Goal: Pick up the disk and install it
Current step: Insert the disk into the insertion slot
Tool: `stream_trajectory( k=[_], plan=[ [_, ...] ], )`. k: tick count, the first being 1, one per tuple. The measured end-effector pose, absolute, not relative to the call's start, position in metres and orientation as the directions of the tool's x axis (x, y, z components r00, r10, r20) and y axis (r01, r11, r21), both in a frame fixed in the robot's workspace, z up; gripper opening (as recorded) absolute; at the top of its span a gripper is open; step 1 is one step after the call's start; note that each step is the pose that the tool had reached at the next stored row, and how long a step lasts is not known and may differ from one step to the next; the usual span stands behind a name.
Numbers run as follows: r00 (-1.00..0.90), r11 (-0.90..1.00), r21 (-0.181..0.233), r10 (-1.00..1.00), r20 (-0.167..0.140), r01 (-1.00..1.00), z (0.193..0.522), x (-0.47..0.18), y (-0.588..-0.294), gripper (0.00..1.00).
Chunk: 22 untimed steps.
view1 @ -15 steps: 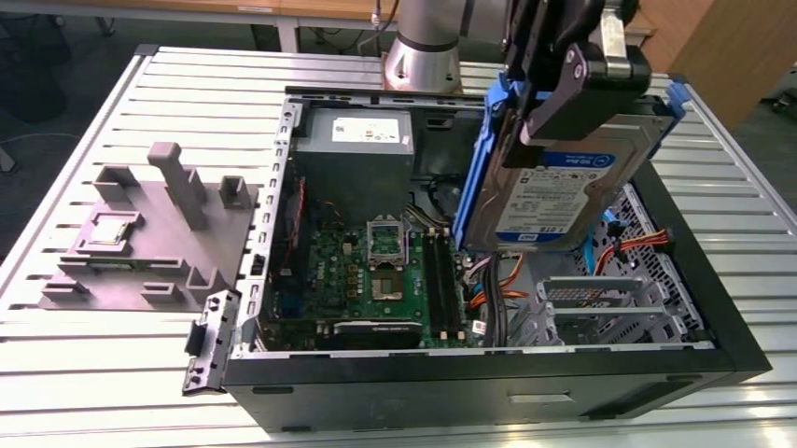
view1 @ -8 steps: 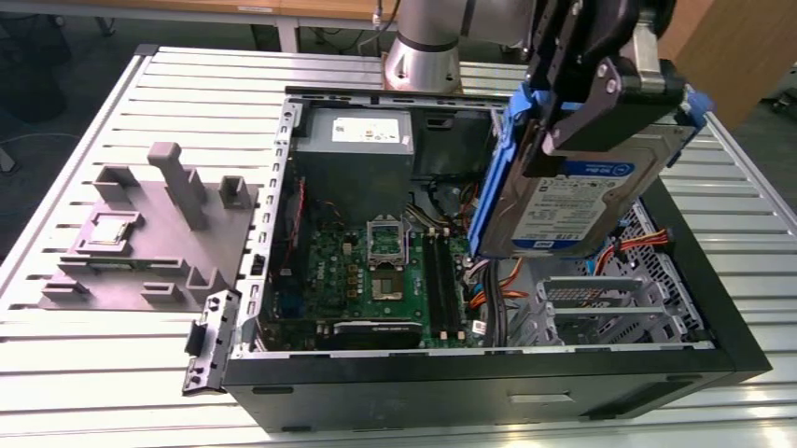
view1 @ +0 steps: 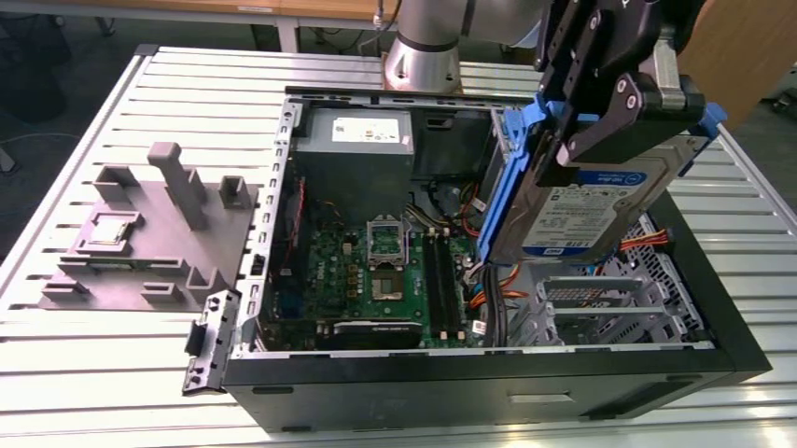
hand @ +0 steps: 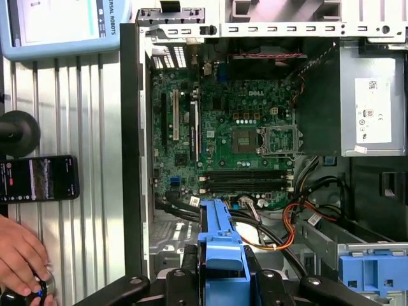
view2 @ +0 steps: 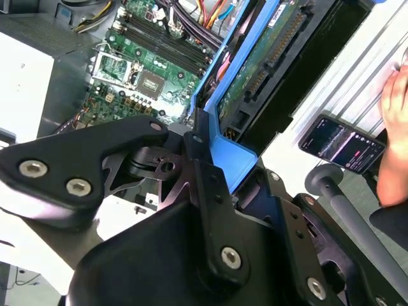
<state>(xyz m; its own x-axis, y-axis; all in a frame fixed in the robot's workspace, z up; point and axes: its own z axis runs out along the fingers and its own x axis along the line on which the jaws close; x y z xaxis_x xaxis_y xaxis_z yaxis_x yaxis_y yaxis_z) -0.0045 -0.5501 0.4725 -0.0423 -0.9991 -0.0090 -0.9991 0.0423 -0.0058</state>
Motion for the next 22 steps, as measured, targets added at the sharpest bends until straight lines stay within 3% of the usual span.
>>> stream_trajectory(
  k=[22],
  plan=[
    [-0.042,0.042,-0.006,-0.999,-0.009,-0.999,0.4704,0.0028,-0.5557,0.37]
  ],
)
